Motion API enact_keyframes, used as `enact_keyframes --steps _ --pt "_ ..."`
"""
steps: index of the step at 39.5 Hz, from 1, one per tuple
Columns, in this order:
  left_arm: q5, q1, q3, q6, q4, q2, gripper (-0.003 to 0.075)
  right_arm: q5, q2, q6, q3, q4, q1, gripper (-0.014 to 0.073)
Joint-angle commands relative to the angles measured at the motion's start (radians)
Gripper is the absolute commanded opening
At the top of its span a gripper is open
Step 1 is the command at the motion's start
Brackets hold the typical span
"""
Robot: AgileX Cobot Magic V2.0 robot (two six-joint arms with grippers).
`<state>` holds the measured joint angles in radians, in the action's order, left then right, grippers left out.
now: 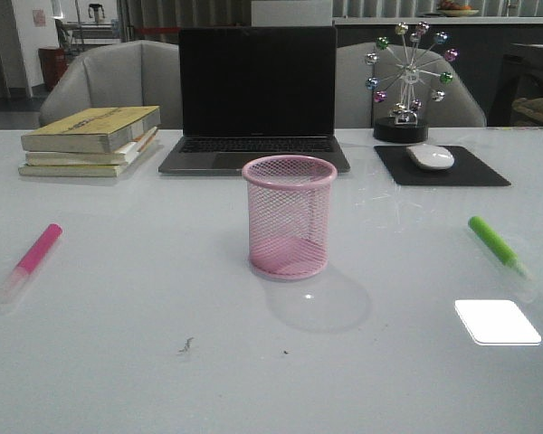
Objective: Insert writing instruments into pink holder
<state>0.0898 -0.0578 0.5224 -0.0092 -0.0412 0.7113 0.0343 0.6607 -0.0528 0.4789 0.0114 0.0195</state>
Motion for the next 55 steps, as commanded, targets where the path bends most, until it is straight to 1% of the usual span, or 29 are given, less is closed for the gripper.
enact_keyframes --steps 1,8,10,11,13,15,17,18,19,20,30,33,36,42,55 --pt "0.077 -0.002 0.035 -0.011 0.003 0.087 0.0092 -0.077 0.089 -0.004 0.036 -0.011 -0.003 0.003" --pt "0.077 -0.002 0.035 -0.011 0.003 0.188 0.0092 -0.06 0.209 -0.004 0.036 -0.011 -0.003 0.0031" --pt "0.077 -0.002 0.035 -0.011 0.003 0.209 0.0108 -0.048 0.234 -0.004 0.036 -0.011 -0.003 0.0042" --pt "0.077 -0.002 0.035 -0.011 0.003 0.215 0.0126 -0.034 0.242 -0.004 0.036 -0.011 -0.003 0.0062" --pt "0.077 -0.002 0.035 -0.011 0.003 0.222 0.0192 -0.026 0.254 -0.004 0.036 -0.011 -0.003 0.0136" --pt "0.077 -0.002 0.035 -0.011 0.003 0.222 0.0298 -0.02 0.256 -0.004 0.036 -0.011 -0.003 0.0225" --pt "0.077 -0.002 0.035 -0.011 0.003 0.222 0.0373 -0.019 0.256 -0.004 0.036 -0.011 -0.003 0.0328" --pt "0.077 -0.002 0.035 -0.011 0.003 0.222 0.0399 -0.019 0.256 -0.004 0.036 -0.011 -0.003 0.0374" --pt "0.077 -0.002 0.035 -0.011 0.003 0.222 0.0418 -0.019 0.256 -0.004 0.036 -0.011 -0.003 0.0402" --pt "0.077 -0.002 0.035 -0.011 0.003 0.222 0.042 -0.021 0.256 -0.004 0.036 -0.011 -0.003 0.0424" --pt "0.083 -0.002 0.034 -0.011 0.003 0.231 0.0416 -0.034 0.27 -0.005 0.034 -0.002 -0.003 0.0428" --pt "0.083 -0.002 0.034 -0.011 0.005 0.242 0.0416 -0.006 0.287 -0.005 0.043 0.0 -0.003 0.0428" --pt "0.082 -0.002 0.034 -0.011 0.007 0.244 0.0416 0.067 0.316 -0.005 0.078 0.0 -0.003 0.0428" --pt "0.082 -0.002 0.034 -0.011 0.013 0.246 0.0416 0.228 0.416 -0.005 0.222 0.0 -0.003 0.0428" --pt "0.081 -0.002 0.034 -0.011 0.013 0.246 0.0416 0.535 0.751 -0.005 0.667 0.0 -0.003 0.0428"
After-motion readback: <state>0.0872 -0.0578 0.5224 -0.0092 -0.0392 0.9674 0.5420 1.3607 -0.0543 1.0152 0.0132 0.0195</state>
